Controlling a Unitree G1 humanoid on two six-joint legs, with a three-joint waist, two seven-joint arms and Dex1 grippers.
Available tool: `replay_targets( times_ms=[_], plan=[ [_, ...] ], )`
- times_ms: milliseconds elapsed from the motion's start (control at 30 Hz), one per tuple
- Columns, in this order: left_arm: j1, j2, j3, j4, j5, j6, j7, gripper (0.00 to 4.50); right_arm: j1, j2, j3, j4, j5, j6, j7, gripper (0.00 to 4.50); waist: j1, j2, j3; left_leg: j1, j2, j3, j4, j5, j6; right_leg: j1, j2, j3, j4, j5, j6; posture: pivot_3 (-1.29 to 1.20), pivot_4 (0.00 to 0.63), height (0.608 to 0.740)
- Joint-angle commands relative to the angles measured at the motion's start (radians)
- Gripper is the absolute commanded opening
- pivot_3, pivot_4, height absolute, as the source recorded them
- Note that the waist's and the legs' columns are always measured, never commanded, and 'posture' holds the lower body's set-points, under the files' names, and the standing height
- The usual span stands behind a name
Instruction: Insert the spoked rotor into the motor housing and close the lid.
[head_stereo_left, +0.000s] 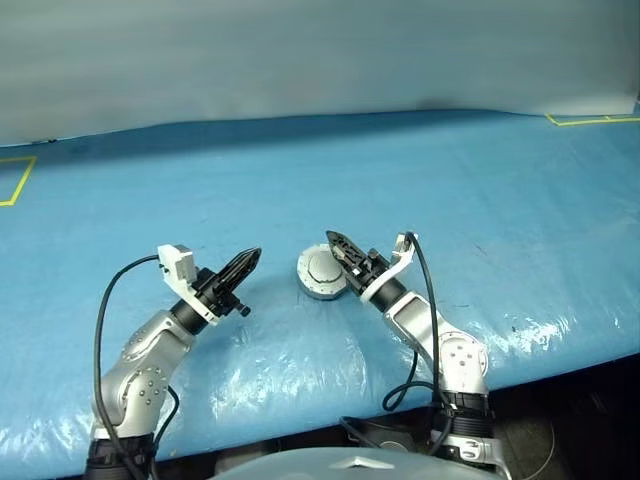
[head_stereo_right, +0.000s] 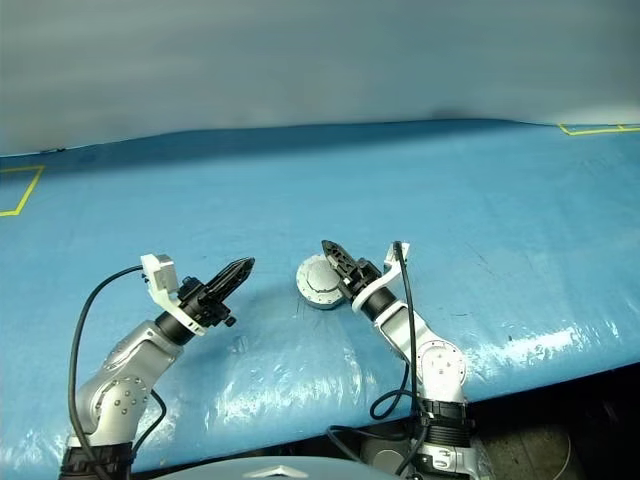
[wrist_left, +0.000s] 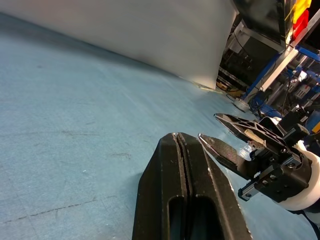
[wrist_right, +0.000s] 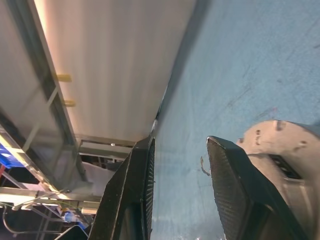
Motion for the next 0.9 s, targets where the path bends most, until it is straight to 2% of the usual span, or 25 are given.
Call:
replay_targets(
  times_ms=[33, 133, 200, 367, 500, 633, 900],
  plan=[
    [0.002, 0.007, -0.007, -0.063, -0.005, -0.002, -0.001, 0.00, -0.002, -0.015, 0.004, -0.089, -0.052, -0.046, 0.049, 1.70, 0.000, 0.000, 0.000, 0.000, 0.000, 0.000, 0.000, 0.000, 0.000, 0.000, 0.000, 0.000, 0.000, 0.000, 0.000, 0.00, 0.150, 0.740],
    [-0.003, 0.020, -0.020, -0.070, -0.012, 0.012, -0.018, 0.00, -0.004, -0.089, 0.006, -0.177, -0.127, -0.077, 0.106, 1.70, 0.001, 0.000, 0.000, 0.000, 0.000, 0.000, 0.000, 0.000, 0.000, 0.000, 0.000, 0.000, 0.000, 0.000, 0.000, 0.00, 0.150, 0.740],
    [-0.014, 0.042, -0.046, -0.068, 0.003, 0.016, -0.050, 0.00, -0.007, -0.135, -0.009, -0.216, -0.123, -0.074, 0.137, 1.70, 0.001, 0.000, 0.000, 0.000, 0.000, 0.000, 0.001, 0.000, 0.000, 0.000, 0.000, 0.001, 0.000, 0.000, 0.000, 0.00, 0.150, 0.740],
    [-0.106, 0.085, -0.181, 0.032, 0.164, -0.019, -0.086, 0.00, -0.009, -0.247, -0.029, -0.244, -0.150, -0.057, 0.167, 1.70, 0.003, -0.001, 0.000, 0.001, -0.005, 0.001, 0.001, 0.000, 0.000, 0.001, 0.000, 0.001, 0.000, 0.000, 0.000, 0.00, 0.150, 0.740],
    [-0.202, 0.079, -0.285, 0.194, 0.338, -0.091, -0.081, 0.00, 0.007, -0.248, -0.032, -0.226, -0.157, -0.049, 0.144, 1.70, 0.000, -0.001, 0.001, 0.002, -0.005, 0.002, 0.001, 0.000, 0.000, 0.001, 0.001, 0.003, 0.001, 0.001, 0.001, 0.00, 0.150, 0.740],
    [-0.251, 0.065, -0.338, 0.279, 0.427, -0.136, -0.081, 0.00, 0.029, -0.219, -0.025, -0.243, -0.153, -0.053, 0.125, 1.70, 0.003, -0.002, 0.001, 0.002, -0.004, 0.002, 0.000, 0.000, 0.000, 0.001, 0.002, 0.003, 0.000, 0.001, 0.001, 0.00, 0.150, 0.740],
    [-0.271, 0.056, -0.343, 0.341, 0.459, -0.165, -0.125, 0.00, 0.083, -0.215, -0.031, -0.270, -0.154, -0.050, 0.105, 1.70, 0.007, -0.002, 0.001, 0.002, -0.003, 0.003, 0.002, -0.001, 0.003, 0.002, -0.001, 0.004, 0.000, 0.002, 0.003, 0.00, 0.150, 0.740]
  ],
)
